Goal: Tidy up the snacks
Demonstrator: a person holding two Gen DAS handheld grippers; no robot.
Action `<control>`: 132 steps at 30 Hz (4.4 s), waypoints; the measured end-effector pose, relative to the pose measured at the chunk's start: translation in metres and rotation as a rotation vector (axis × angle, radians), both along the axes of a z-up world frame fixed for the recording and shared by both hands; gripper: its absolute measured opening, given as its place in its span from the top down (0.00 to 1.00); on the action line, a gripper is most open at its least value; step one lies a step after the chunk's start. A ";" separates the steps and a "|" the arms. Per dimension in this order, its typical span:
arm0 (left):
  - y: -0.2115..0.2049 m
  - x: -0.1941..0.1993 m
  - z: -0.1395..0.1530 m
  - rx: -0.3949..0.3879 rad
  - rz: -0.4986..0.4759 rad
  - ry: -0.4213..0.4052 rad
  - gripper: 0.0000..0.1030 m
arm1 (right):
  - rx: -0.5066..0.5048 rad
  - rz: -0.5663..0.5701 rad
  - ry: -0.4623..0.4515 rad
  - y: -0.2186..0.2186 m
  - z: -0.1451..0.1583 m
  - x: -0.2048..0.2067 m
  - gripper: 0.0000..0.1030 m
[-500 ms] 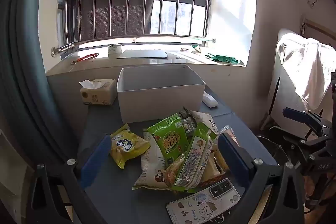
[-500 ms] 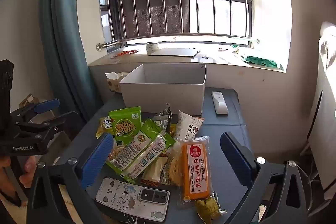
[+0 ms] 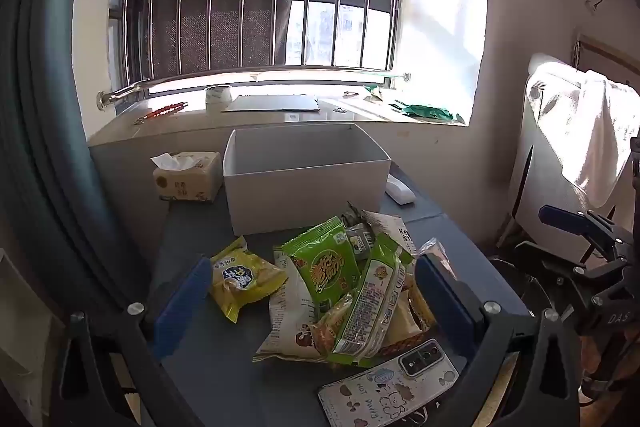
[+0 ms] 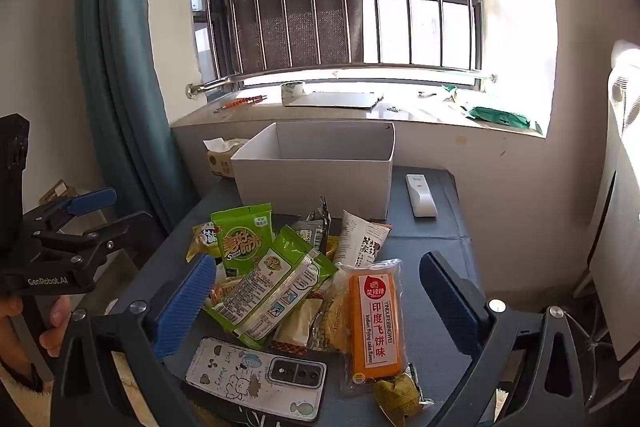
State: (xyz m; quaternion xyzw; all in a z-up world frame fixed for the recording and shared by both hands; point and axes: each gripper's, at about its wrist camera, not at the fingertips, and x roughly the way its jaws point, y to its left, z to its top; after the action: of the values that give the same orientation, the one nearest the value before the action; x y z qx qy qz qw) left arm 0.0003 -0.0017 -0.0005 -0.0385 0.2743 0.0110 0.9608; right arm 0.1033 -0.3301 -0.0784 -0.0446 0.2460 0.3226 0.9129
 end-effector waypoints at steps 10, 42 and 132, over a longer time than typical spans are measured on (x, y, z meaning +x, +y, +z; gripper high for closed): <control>0.000 0.000 0.000 0.000 0.000 0.003 0.00 | 0.000 0.007 0.002 0.000 0.000 0.000 0.00; 0.002 0.002 -0.001 0.004 0.010 0.012 0.00 | -0.004 0.025 0.006 0.003 -0.001 -0.004 0.00; 0.045 0.049 -0.082 -0.206 -0.073 0.150 0.00 | 0.381 0.018 0.264 -0.008 -0.039 0.043 0.32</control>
State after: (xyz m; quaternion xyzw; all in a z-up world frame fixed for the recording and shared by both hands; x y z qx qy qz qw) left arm 0.0497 0.0438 -0.0820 -0.1261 0.3465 -0.0496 0.9282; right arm 0.1459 -0.3380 -0.1170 0.1690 0.2975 0.3742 0.8619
